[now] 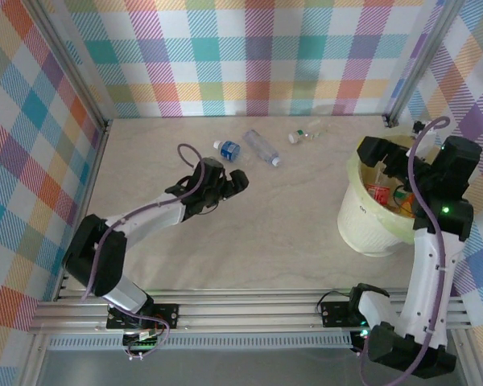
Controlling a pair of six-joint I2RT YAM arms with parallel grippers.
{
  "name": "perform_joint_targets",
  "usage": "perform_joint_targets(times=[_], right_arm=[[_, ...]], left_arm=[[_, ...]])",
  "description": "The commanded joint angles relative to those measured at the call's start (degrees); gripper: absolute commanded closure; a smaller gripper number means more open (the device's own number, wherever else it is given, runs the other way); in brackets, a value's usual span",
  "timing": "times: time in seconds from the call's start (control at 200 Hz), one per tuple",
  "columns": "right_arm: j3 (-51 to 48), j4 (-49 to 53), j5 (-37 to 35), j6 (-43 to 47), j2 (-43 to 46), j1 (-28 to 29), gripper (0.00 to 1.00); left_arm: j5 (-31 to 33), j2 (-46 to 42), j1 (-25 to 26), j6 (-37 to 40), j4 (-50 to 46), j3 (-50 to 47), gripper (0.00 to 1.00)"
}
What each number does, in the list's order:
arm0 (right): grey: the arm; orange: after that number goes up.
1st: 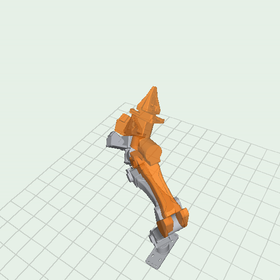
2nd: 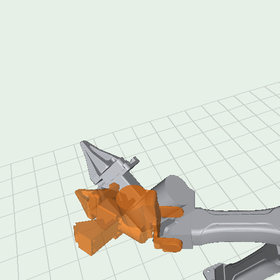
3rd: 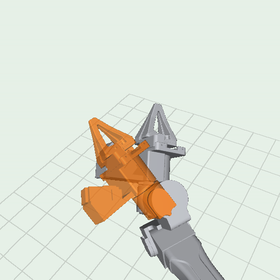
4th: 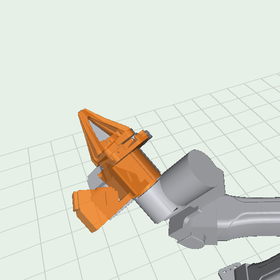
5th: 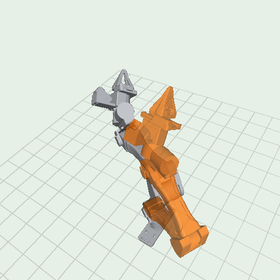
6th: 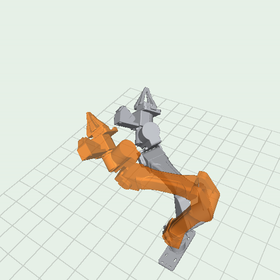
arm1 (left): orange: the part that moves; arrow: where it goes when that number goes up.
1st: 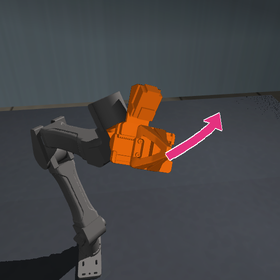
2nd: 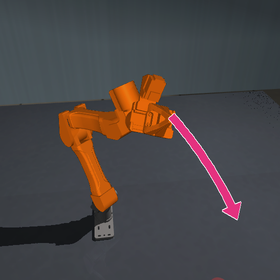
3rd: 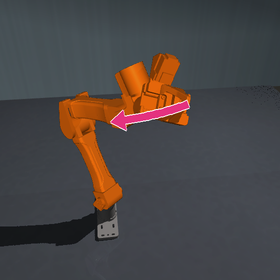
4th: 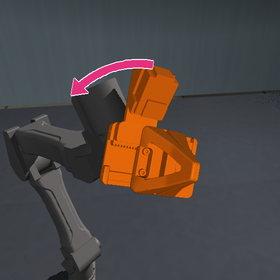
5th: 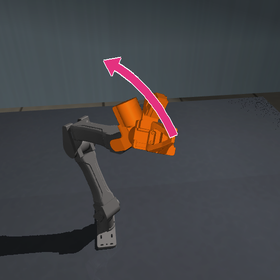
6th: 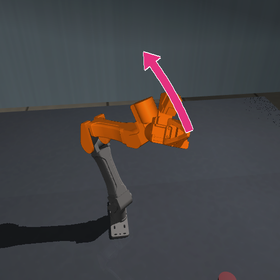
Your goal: Put the plastic bottles in the bin
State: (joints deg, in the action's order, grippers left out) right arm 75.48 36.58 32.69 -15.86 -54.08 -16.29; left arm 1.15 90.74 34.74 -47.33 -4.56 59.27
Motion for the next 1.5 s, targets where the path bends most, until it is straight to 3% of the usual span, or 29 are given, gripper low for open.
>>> perform_joint_targets(times=[0.0,0.105,0.28,0.47,0.555,0.655,0.835,1.08,1.255,1.415,1.495], right_arm=[[-1.6,-2.0,1.2,0.0,1.9,4.5,0.00],[-3.9,-4.4,-0.2,-1.0,2.7,11.9,0.00],[-7.1,-10.0,-4.2,-4.3,1.2,25.6,0.00],[-6.9,-11.7,-13.1,-3.6,-4.1,40.4,0.00],[-7.6,-12.4,-20.7,-6.3,-7.1,45.5,0.00],[-8.5,-10.6,-26.9,-12.1,-11.1,47.2,0.00],[-11.6,-12.1,-28.8,-20.6,-16.2,49.2,0.00],[-19.3,-16.5,-34.7,-32.0,-19.1,58.9,0.00],[-24.9,-18.8,-30.1,-40.5,-19.8,62.6,0.00],[-26.2,-20.6,-33.2,-39.7,-17.7,67.1,0.00],[-29.0,-28.4,-30.6,-37.9,-16.1,67.4,0.00]], left_arm=[[4.8,4.1,0.3,-3.4,-4.5,6.3,0.00],[13.9,7.6,0.0,-8.1,-8.8,10.5,0.00],[17.8,13.7,-2.0,-9.2,-8.4,17.4,0.00],[15.0,22.7,-6.0,-9.0,-9.2,27.5,0.00],[13.3,27.2,-7.6,-9.3,-10.0,32.4,0.02],[11.8,31.9,-9.2,-9.6,-10.6,37.6,0.03],[7.8,39.7,-11.1,-10.0,-10.9,46.2,0.05],[5.7,46.3,-12.0,-11.2,-13.4,53.6,0.09],[5.4,48.1,-12.2,-12.7,-12.3,53.7,0.14],[4.6,49.6,-12.2,-13.4,-10.0,53.8,0.20],[4.1,50.1,-12.2,-13.5,-8.8,53.8,0.25]])
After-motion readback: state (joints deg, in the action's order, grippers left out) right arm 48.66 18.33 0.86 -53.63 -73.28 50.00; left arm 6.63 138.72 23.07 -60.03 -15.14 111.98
